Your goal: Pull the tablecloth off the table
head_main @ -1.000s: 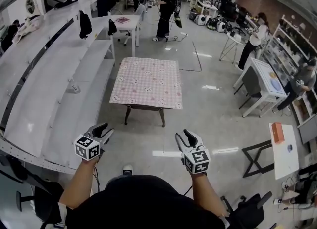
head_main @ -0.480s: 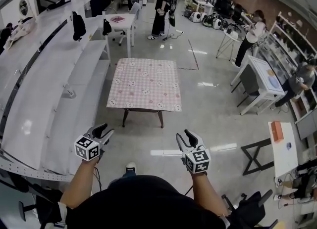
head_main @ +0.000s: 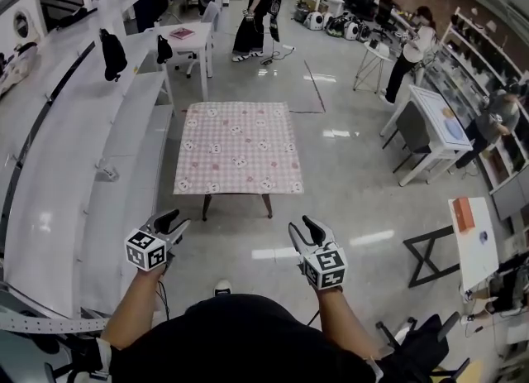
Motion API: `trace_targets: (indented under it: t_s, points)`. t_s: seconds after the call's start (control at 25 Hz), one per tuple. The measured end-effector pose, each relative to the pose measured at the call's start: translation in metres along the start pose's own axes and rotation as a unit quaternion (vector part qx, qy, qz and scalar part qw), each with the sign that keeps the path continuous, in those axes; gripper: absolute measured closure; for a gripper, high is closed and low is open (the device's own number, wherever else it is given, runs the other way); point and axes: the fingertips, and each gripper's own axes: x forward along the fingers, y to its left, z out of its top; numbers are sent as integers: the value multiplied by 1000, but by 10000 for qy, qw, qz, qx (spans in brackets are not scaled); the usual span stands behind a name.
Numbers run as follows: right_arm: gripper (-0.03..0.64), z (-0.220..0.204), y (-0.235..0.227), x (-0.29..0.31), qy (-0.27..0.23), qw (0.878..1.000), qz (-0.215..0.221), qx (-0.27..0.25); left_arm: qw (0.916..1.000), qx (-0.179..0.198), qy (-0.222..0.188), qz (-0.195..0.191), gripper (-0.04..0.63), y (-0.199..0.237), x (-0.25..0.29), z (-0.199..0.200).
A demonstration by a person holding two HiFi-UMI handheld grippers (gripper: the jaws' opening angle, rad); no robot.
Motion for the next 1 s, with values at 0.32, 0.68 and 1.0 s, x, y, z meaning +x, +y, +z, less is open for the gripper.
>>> trace_targets:
  t_s: [0.32,0.68,1.0]
  points:
    - [420,10,-3,40,65,9999,-123,72,9998,-29,45,-182,413,38,27,11]
    - [417,27,-2,69,89,9993,-360,59,9995,-79,8,-318,413,83,41,24]
    - [416,36,3,79,70,9986,-524,60,9988,10,-46,-478,412,100,47,35]
